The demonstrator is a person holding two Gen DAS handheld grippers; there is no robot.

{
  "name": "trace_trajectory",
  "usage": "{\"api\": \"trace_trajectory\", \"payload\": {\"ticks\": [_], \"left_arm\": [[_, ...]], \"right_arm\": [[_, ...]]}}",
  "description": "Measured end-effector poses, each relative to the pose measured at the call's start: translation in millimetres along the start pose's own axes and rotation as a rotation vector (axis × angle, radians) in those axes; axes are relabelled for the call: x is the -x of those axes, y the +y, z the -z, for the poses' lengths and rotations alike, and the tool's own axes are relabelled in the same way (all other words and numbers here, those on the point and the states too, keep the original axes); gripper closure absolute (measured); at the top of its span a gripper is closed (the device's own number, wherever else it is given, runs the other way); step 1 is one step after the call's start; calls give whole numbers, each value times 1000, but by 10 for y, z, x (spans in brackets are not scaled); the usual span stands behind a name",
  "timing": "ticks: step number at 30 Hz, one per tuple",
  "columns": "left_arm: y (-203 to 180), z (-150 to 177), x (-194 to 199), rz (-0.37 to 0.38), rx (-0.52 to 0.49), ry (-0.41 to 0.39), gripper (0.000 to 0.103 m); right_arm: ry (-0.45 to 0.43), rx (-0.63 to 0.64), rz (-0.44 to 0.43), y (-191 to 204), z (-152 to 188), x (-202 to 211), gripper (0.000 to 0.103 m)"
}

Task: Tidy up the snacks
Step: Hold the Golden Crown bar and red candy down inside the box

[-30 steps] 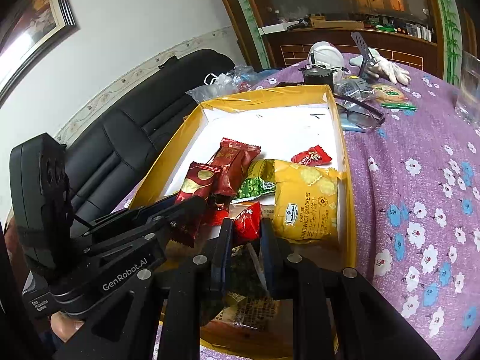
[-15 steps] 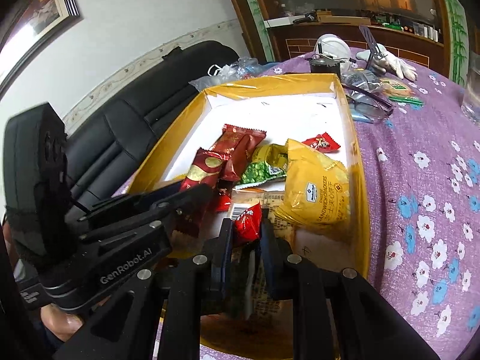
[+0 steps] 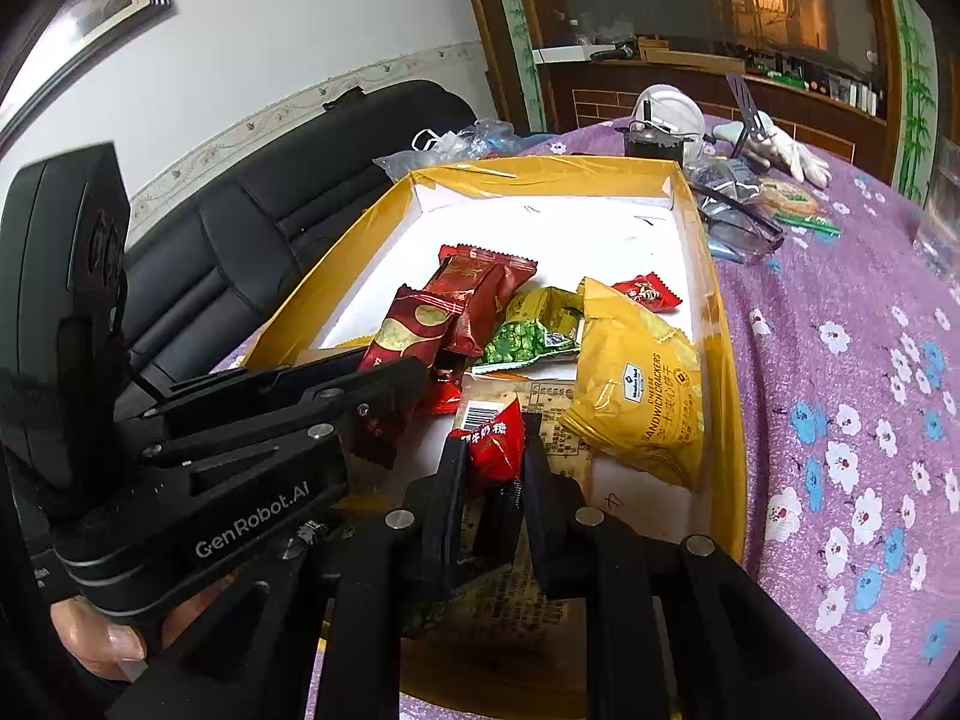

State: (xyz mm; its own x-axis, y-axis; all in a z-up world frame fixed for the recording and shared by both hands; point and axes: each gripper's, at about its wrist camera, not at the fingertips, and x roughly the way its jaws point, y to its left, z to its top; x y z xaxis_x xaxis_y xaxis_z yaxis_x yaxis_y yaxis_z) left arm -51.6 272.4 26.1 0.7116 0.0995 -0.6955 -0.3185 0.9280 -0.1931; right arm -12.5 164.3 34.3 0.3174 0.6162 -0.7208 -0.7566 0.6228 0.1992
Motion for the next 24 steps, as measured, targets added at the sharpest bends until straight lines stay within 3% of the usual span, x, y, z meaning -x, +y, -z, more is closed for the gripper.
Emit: {"api": "trace_trajectory", "payload": {"ticks": [24], "left_arm": [[-7, -2, -6, -10, -2, 1, 83]], "right_arm": [[-33, 85, 67, 110, 73, 22, 81]]}}
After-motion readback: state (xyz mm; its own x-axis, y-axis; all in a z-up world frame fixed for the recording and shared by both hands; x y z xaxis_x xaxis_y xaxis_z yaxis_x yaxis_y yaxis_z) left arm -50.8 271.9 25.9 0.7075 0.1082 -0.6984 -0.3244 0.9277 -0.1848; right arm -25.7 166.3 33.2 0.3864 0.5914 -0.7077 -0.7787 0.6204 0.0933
